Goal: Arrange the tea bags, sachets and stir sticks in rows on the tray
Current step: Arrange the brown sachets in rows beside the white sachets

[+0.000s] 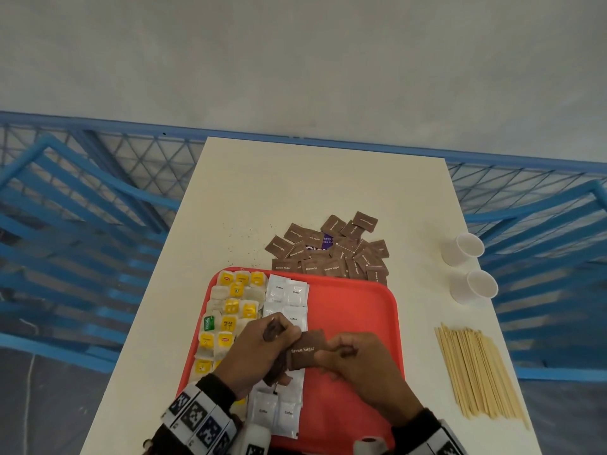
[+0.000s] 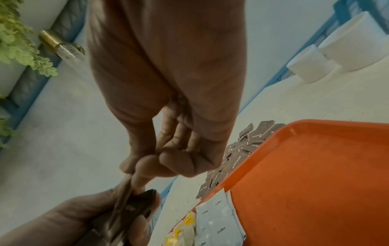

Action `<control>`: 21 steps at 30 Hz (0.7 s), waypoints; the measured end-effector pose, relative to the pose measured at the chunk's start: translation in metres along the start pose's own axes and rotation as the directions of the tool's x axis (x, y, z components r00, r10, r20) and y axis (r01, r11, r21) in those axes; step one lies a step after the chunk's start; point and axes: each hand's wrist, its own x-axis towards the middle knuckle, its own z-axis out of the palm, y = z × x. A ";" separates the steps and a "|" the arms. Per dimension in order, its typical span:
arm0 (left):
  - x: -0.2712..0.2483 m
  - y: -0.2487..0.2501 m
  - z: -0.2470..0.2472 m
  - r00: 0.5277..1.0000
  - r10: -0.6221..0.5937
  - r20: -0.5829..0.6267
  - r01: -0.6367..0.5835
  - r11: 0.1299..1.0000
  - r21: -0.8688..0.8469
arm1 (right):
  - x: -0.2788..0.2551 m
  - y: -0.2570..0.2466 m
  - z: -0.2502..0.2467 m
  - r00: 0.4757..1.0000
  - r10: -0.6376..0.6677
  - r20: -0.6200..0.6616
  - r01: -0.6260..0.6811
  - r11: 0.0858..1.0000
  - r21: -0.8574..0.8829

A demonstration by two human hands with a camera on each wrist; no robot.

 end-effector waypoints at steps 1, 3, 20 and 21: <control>0.000 0.000 -0.002 1.000 -0.006 0.015 0.005 1.000 0.019 | 0.000 -0.001 -0.001 1.000 0.003 0.004 -0.003 1.000 -0.003; 0.000 0.000 -0.004 0.999 -0.007 0.048 0.004 0.998 0.064 | 0.001 -0.001 0.000 1.000 -0.002 -0.004 0.002 1.000 0.014; -0.029 -0.024 -0.038 0.952 -0.244 -0.187 0.227 0.968 -0.106 | 0.150 0.056 -0.033 0.908 0.202 -0.367 -0.236 0.970 -0.051; -0.031 -0.026 -0.042 0.949 -0.245 -0.198 0.227 0.968 -0.111 | 0.156 0.057 -0.030 0.903 0.207 -0.376 -0.249 0.966 -0.065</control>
